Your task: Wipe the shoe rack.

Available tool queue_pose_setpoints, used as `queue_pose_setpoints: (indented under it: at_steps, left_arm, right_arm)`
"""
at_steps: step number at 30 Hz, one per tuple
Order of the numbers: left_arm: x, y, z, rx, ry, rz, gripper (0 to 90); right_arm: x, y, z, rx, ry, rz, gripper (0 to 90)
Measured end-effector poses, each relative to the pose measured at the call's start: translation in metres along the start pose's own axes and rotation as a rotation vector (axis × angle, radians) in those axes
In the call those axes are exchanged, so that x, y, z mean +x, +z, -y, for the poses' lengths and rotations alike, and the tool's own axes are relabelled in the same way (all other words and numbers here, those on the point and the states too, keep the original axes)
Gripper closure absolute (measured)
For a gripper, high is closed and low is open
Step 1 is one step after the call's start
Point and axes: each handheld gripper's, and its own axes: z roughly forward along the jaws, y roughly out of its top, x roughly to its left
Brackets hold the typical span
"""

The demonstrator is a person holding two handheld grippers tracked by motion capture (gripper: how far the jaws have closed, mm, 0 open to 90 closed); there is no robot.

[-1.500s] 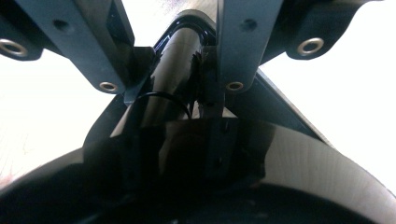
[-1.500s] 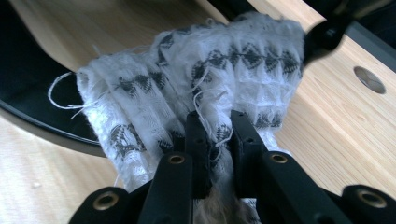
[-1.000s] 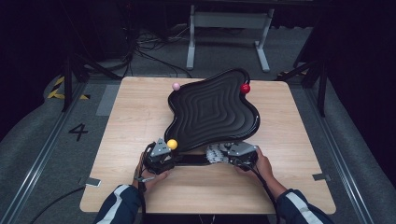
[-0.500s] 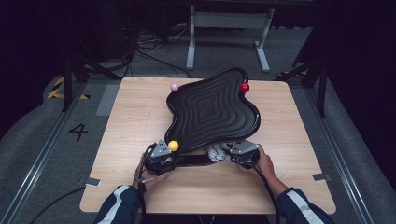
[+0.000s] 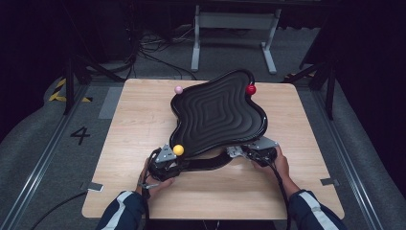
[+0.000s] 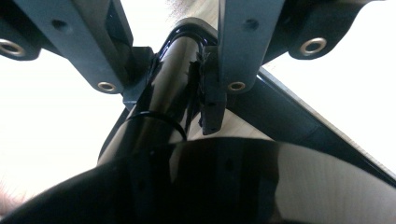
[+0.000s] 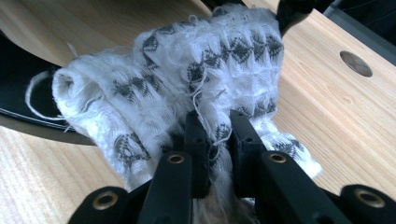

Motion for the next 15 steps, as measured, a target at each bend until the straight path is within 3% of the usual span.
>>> queue_pose_setpoints:
  at_steps: [2,7,8,12,15]
  left_arm:
    - [0.001,0.0,0.0,-0.002,-0.002,0.004,72.2]
    - [0.0,-0.001,0.002,0.019,-0.007,0.007,70.9]
    - [0.001,-0.002,0.003,0.026,0.012,0.001,70.8]
    - [0.0,-0.005,0.004,0.03,0.005,0.005,69.8]
    - [0.001,-0.006,0.006,0.028,0.025,0.013,68.7]
  right_arm:
    - [0.004,-0.001,-0.002,-0.002,-0.013,-0.008,80.6]
    - [0.018,-0.004,-0.006,0.018,-0.099,-0.028,80.8]
    - [0.019,-0.005,-0.007,0.021,-0.101,-0.043,80.8]
    - [0.02,-0.006,-0.006,0.026,-0.101,-0.051,80.7]
    - [0.019,-0.006,-0.006,0.026,-0.093,-0.053,80.6]
